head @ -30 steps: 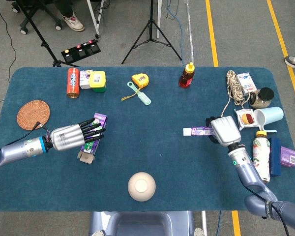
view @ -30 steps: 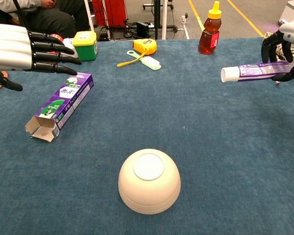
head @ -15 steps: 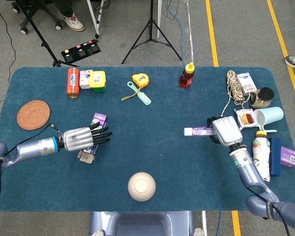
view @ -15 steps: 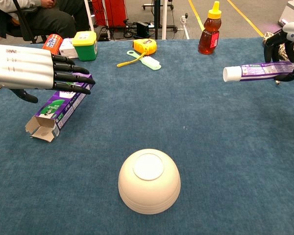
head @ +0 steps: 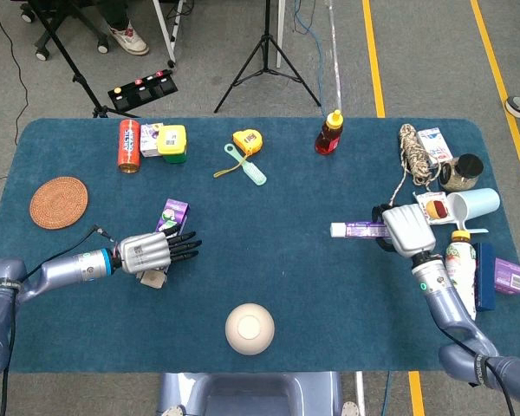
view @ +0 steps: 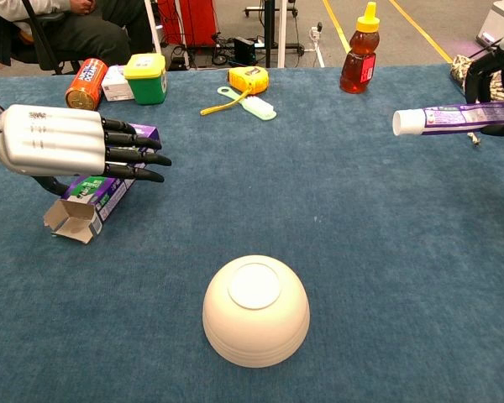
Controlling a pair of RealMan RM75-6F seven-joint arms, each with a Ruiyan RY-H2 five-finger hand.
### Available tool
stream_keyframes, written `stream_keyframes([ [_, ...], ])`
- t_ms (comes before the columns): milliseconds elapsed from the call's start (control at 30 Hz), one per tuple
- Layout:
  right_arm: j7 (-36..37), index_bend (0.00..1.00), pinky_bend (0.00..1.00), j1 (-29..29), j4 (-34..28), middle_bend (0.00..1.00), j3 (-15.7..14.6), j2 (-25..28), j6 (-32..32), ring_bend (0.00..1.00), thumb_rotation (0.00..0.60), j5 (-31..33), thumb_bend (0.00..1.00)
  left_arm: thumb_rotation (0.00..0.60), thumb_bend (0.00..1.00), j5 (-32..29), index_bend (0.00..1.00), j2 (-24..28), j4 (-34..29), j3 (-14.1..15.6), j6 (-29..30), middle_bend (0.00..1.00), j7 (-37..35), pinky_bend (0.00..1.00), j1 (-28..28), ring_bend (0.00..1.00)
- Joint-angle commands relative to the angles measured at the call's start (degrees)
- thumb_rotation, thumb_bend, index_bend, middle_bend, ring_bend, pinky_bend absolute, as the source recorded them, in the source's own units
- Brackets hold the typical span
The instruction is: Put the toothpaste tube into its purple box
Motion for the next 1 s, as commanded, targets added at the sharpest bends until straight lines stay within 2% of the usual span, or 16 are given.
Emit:
stream_keyframes([
  [33, 0.11, 0.61, 0.65, -0.02, 0.13, 0.62, -0.02, 0.01, 0.04, 0.59, 0.600, -0.08, 0.52, 0.600, 0.03, -0.80, 0.00, -0.63, -0.72, -0.05, -0.41, 0.00, -0.30, 0.20, 0.04, 0.00],
  [200, 0.36, 0.61, 0.65, -0.12, 0.31, 0.62, 0.07, 0.15, 0.32, 0.59, 0.600, -0.18, 0.52, 0.600, 0.03, -3.21, 0.00, -1.37, -2.69, -1.01, -2.06, 0.00, -1.05, 0.21, -0.16, 0.00],
  [433, 0.95, 0.61, 0.65, -0.25, 0.85, 0.62, 0.10, 0.33, 0.16, 0.59, 0.600, -0.04, 0.52, 0.600, 0.03, -8.71, 0.00, -1.61, -8.31, -4.37, -4.58, 0.00, -3.92, 0.21, -0.06, 0.00],
  [767, 1.79, 0.61, 0.65, -0.15, 1.34, 0.62, 0.10, 0.01, -0.05, 0.59, 0.600, -0.24, 0.52, 0.600, 0.05, -9.44, 0.00, 1.80, -8.83, -3.25, -8.77, 0.00, -0.48, 0.21, -1.51, 0.00],
  [933, 1.54, 0.61, 0.65, -0.06, 1.44, 0.62, 0.08, -0.30, -0.13, 0.59, 0.600, -0.21, 0.52, 0.600, 0.06, -10.35, 0.00, 1.45, -8.32, -3.39, -10.97, 0.00, -0.05, 0.21, -2.22, 0.00],
  [1000, 1.40, 0.62, 0.65, -0.01, 1.44, 0.62, 0.14, -0.40, -0.21, 0.59, 0.600, -0.07, 0.52, 0.600, 0.06, -9.81, 0.00, 0.66, -6.86, -3.10, -11.56, 0.00, 2.69, 0.21, -2.93, 0.00],
])
